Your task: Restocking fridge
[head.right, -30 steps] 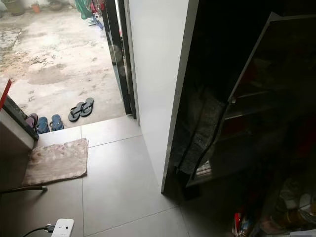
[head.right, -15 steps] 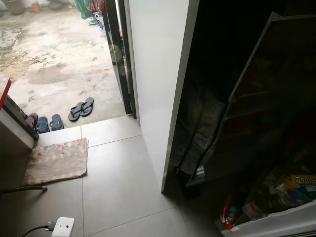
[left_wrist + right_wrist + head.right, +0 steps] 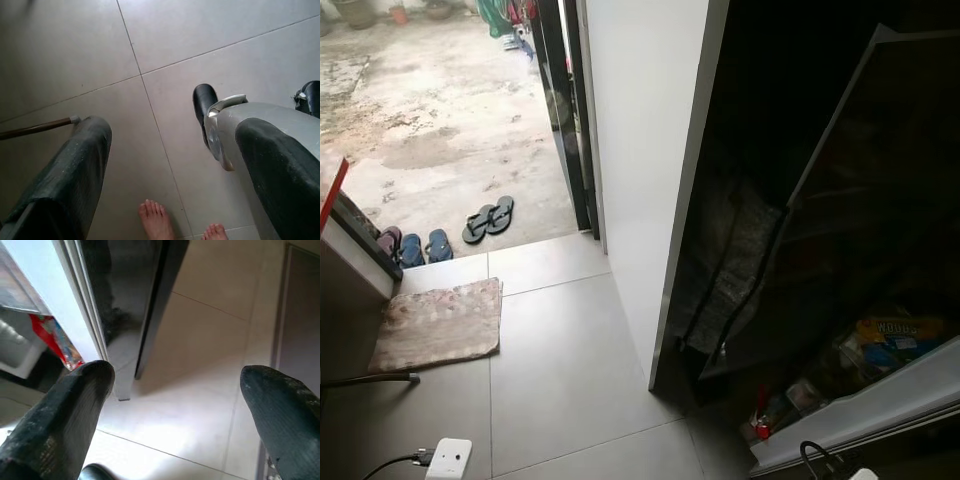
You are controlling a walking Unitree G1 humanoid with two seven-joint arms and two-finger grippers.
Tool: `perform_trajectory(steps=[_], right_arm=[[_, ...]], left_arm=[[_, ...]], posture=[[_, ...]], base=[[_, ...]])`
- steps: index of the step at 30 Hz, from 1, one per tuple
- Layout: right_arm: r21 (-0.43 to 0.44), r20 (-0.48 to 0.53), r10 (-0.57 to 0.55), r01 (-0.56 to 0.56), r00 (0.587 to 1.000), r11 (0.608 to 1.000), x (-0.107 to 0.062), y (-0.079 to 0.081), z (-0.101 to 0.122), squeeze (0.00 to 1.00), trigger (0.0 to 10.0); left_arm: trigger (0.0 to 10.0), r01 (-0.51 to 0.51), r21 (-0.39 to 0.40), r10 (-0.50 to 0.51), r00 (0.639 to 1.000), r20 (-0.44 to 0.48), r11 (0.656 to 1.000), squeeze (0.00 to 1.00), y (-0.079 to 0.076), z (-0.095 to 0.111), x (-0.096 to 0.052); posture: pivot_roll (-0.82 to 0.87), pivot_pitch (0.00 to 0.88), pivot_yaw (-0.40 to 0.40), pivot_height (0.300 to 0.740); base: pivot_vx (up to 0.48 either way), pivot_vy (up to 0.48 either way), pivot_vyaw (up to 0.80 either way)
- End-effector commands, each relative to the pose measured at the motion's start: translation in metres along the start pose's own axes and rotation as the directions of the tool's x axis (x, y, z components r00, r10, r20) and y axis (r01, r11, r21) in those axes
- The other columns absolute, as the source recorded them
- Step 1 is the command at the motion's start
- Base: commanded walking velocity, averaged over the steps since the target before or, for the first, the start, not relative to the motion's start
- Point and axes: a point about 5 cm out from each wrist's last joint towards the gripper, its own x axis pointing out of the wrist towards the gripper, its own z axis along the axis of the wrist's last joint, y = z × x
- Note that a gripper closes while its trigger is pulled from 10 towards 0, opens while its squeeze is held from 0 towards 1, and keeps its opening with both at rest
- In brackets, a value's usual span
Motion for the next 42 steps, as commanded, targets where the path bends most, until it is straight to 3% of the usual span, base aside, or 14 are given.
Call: perform_trajectory(steps=[1,4,14,18,21,29,31,39,40,41,42], right_arm=[[-0.032,0.006,0.047,-0.047,0.999,0.998,-0.001,0.002,-0.002,0.00,10.0],[-0.024,0.020,0.056,-0.055,0.998,0.998,-0.001,0.006,0.002,0.00,10.0],[0.029,-0.022,-0.115,0.116,0.993,0.993,0.000,-0.024,-0.005,0.00,10.0],[0.055,0.068,-0.028,0.024,0.997,0.998,0.005,-0.012,0.014,0.00,10.0],[0.094,0.133,0.068,-0.081,0.989,0.992,0.008,0.008,0.030,0.00,10.0],[0.003,0.171,0.262,-0.266,0.950,0.964,0.007,0.042,0.044,0.00,10.0],[-0.080,0.174,0.362,-0.353,0.916,0.932,0.002,0.054,0.044,0.00,10.0],[-0.102,0.186,0.472,-0.461,0.862,0.881,-0.001,0.073,0.051,0.00,10.0],[-0.123,0.197,0.525,-0.510,0.828,0.851,-0.004,0.085,0.057,0.00,10.0],[-0.123,0.197,0.525,-0.510,0.828,0.851,-0.004,0.085,0.057,0.00,10.0],[-0.131,0.206,0.581,-0.566,0.788,0.814,-0.007,0.098,0.065,0.00,10.0]], left_arm=[[10.0,0.007,0.023,-0.006,1.000,-0.018,1.000,0.00,0.000,-0.006,-0.001],[10.0,0.009,0.024,-0.009,1.000,-0.016,1.000,0.00,0.000,-0.005,-0.001],[10.0,0.015,0.030,-0.015,1.000,-0.016,0.999,0.00,-0.002,-0.006,-0.001],[10.0,0.008,0.035,-0.007,0.999,-0.040,0.999,0.00,0.008,-0.016,-0.004],[10.0,0.003,0.040,-0.001,0.998,-0.058,0.999,0.00,0.014,-0.025,-0.007],[10.0,0.005,0.051,-0.001,0.997,-0.077,0.999,0.00,0.016,-0.032,-0.009],[10.0,0.004,0.054,0.000,0.997,-0.078,0.999,0.00,0.014,-0.032,-0.009],[10.0,0.008,0.055,-0.004,0.997,-0.076,0.998,0.00,0.005,-0.027,-0.006],[10.0,0.008,0.054,-0.004,0.997,-0.075,0.999,0.00,0.004,-0.027,-0.006],[10.0,0.008,0.054,-0.004,0.997,-0.075,0.999,0.00,0.004,-0.027,-0.006],[10.0,0.008,0.053,-0.004,0.997,-0.073,0.999,0.00,0.004,-0.026,-0.006]], posture=[[0.01,0.117,-0.021,0.740],[0.01,0.114,-0.022,0.740],[0.01,0.103,-0.022,0.740],[0.01,0.100,-0.021,0.740],[0.01,0.100,-0.021,0.740],[0.01,0.107,-0.021,0.740],[0.01,0.108,-0.022,0.740],[0.01,0.114,-0.017,0.740],[0.00,0.115,-0.015,0.740],[0.00,0.115,-0.015,0.740],[0.00,0.116,-0.015,0.740]], base=[[0.000,0.000,0.00],[0.000,0.000,0.00],[0.000,0.000,0.00],[0.000,0.000,0.00],[0.000,0.000,0.00],[0.000,0.000,0.00],[0.000,0.000,0.00],[0.000,0.000,0.00],[0.000,0.000,0.00],[0.000,0.000,0.00],[0.000,0.000,0.00]])
